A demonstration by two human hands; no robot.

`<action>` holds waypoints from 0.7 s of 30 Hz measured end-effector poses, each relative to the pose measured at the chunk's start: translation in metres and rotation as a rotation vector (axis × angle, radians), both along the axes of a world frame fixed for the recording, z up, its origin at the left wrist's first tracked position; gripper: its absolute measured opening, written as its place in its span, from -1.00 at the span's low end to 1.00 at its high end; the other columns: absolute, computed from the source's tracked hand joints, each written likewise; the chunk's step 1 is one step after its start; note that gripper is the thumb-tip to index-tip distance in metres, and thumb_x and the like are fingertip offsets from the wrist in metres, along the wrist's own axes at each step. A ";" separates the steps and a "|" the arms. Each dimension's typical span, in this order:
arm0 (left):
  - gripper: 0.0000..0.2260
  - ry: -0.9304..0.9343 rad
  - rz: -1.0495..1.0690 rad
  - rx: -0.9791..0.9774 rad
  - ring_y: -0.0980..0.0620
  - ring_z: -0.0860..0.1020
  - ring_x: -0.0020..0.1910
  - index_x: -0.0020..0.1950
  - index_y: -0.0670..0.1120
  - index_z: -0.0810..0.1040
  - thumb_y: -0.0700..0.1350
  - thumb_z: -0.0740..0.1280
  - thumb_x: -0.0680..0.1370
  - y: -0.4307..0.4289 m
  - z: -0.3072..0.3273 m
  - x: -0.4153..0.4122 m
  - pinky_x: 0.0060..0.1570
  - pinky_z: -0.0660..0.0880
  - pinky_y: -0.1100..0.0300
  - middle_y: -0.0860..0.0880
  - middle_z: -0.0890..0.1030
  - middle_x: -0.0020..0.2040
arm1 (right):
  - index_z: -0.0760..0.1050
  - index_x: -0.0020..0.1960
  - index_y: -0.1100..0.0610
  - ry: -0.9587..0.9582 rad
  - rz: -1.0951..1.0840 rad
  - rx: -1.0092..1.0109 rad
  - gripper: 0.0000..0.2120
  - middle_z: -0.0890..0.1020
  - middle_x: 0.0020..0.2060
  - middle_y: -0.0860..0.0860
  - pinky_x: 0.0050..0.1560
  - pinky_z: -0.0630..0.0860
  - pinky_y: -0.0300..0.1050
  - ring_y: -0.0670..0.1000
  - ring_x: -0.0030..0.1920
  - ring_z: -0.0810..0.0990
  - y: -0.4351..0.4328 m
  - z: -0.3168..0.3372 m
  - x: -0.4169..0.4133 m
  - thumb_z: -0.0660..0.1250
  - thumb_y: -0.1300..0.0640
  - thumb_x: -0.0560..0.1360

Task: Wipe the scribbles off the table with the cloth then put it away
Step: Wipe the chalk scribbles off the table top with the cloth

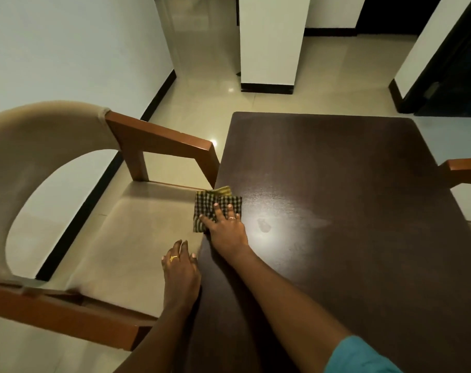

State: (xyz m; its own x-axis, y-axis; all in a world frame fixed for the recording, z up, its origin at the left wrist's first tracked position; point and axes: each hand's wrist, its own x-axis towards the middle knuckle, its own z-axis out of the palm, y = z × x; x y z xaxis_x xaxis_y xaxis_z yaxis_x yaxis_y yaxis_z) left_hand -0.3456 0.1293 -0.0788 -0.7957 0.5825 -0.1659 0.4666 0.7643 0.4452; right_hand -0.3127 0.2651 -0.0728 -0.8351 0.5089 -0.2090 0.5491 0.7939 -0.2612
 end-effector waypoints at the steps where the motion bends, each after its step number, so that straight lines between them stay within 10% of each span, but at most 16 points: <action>1: -0.61 0.004 -0.013 0.006 -0.14 0.13 0.47 0.45 -0.19 0.21 -0.13 0.04 0.62 0.003 0.002 0.004 0.46 -0.01 -0.06 -0.18 0.23 0.48 | 0.18 0.50 -0.09 0.006 -0.005 -0.012 -0.57 0.10 0.53 0.17 0.42 0.12 0.27 0.36 0.49 0.04 0.001 -0.001 0.008 0.02 0.05 0.64; 21: -0.60 0.038 -0.209 0.007 -0.14 0.09 0.50 0.46 -0.19 0.18 -0.12 0.02 0.63 0.077 0.017 0.129 0.47 -0.12 -0.06 -0.19 0.17 0.50 | 0.18 0.49 -0.15 -0.121 -0.947 0.069 -0.50 0.14 0.53 0.07 0.35 0.28 0.26 0.30 0.46 0.16 0.172 0.022 0.369 0.11 0.16 0.60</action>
State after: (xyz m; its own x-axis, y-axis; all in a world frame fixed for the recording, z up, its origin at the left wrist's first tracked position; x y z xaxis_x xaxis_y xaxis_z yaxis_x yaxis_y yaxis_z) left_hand -0.2165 0.2065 -0.0613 -0.6630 0.7366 -0.1337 0.6313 0.6461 0.4290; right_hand 0.0560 0.4373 -0.0503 -0.0455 0.9764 -0.2112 0.9914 0.0182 -0.1295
